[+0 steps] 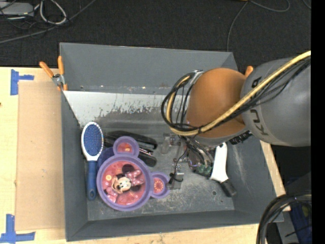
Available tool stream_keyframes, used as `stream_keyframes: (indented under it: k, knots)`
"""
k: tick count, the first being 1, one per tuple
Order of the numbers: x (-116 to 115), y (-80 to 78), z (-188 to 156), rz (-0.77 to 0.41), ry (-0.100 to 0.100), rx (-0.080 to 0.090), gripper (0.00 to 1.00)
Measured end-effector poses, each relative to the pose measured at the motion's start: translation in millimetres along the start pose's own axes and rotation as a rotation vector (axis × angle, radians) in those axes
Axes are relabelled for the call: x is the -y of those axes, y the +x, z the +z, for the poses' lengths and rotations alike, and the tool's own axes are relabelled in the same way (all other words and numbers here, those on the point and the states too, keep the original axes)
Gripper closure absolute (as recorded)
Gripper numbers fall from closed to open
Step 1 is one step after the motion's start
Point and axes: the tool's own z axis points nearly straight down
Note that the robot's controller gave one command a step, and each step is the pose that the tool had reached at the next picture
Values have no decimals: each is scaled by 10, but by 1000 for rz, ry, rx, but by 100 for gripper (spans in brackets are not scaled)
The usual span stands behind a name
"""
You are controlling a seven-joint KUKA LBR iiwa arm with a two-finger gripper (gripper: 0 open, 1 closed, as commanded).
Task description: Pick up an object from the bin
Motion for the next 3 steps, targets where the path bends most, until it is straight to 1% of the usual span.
stream_keyframes:
  k: [1,2,3]
  knots:
    - [0,0,0,0,0,0,0]
    - [-104,38,177,-25,1,10,0]
    - [-72,-105,838,92,-1,7,0]
